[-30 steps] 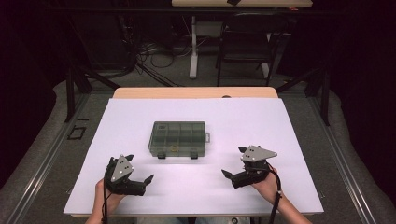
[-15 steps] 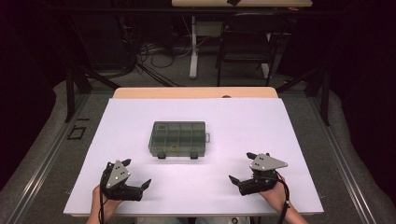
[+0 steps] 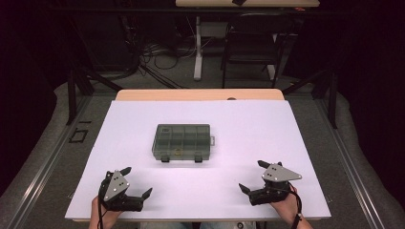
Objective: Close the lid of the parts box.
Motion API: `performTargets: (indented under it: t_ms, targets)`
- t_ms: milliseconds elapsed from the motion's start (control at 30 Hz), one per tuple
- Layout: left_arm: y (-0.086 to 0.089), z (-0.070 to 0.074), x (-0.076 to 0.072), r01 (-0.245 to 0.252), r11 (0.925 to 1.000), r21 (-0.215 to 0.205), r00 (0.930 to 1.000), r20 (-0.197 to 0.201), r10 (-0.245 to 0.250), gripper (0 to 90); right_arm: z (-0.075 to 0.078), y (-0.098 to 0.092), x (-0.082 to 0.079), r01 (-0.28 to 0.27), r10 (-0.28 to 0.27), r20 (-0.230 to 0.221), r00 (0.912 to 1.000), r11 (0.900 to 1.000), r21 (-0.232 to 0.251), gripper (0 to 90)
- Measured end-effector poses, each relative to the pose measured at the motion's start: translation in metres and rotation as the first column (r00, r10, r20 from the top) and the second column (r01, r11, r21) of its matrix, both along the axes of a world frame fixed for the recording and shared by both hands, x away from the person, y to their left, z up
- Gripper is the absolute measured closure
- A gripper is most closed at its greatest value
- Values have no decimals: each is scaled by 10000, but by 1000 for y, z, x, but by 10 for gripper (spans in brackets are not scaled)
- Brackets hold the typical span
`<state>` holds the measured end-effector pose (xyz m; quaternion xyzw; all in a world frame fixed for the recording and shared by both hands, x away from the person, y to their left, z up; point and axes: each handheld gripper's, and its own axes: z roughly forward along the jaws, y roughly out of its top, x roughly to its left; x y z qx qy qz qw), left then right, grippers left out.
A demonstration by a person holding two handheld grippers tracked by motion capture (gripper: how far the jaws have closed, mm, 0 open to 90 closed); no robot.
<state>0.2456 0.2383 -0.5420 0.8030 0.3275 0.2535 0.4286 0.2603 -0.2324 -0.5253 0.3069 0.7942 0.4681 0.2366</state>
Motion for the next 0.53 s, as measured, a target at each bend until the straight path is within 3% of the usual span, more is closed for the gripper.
performTargets:
  t_ms: [333,533]
  targets:
    - [1,-1,-2,-11,9999,-122,9999,167,13,3,1,-1,-6,68,-68,386,9992,10000,1,0]
    - [2,0,-1,-29,9999,-142,9999,165,31,3,1,-2,-7,56,-56,377,9993,10000,-10,0]
